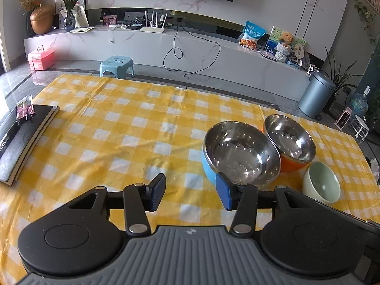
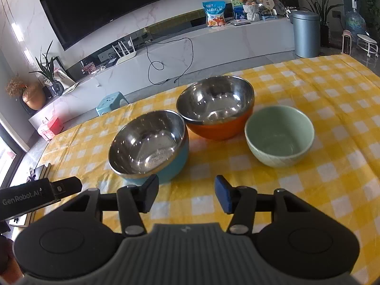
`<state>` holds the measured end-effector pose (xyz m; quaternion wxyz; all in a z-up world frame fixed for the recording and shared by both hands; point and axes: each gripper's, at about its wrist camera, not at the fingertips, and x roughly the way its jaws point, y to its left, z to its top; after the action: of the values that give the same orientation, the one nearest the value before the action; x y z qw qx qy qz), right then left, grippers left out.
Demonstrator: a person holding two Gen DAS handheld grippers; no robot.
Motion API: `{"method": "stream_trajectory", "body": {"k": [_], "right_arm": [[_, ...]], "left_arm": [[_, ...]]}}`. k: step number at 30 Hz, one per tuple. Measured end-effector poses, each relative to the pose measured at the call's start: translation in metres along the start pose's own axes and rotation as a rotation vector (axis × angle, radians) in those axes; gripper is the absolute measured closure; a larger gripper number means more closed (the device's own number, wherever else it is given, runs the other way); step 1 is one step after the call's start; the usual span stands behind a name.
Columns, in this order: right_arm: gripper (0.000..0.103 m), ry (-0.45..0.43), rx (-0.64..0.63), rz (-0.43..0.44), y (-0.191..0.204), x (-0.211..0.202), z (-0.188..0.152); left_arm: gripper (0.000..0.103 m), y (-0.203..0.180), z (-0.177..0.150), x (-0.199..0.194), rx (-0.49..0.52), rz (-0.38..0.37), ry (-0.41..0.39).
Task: Organize plates and bowls
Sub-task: 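Move both tools to the rim of the blue steel bowl, then close both tools on the blue bowl rim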
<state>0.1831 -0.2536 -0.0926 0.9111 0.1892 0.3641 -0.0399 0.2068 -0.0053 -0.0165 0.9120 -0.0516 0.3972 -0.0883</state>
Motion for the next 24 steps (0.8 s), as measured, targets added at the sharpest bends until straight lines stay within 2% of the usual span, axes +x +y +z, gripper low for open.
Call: {"method": "stream_trajectory", "body": {"k": [4, 6, 14, 20, 24], "right_arm": [[0.044, -0.004, -0.003, -0.008, 0.009, 0.020, 0.020], [0.044, -0.002, 0.002, -0.013, 0.010, 0.032, 0.027], [0.046, 0.035, 0.062, -0.035, 0.007, 0.070, 0.042], [0.065, 0.073, 0.109, -0.031, 0.006, 0.088, 0.039], [0.079, 0.082, 0.117, -0.030, 0.008, 0.095, 0.038]], "left_arm": [[0.046, 0.004, 0.019, 0.026, -0.023, 0.002, 0.006], [0.046, 0.005, 0.025, 0.041, -0.033, 0.021, 0.027], [0.045, 0.001, 0.034, 0.079, -0.024, 0.017, 0.039], [0.047, 0.002, 0.035, 0.093, -0.038, -0.015, 0.054], [0.067, -0.003, 0.035, 0.097, -0.019, -0.040, 0.057]]}}
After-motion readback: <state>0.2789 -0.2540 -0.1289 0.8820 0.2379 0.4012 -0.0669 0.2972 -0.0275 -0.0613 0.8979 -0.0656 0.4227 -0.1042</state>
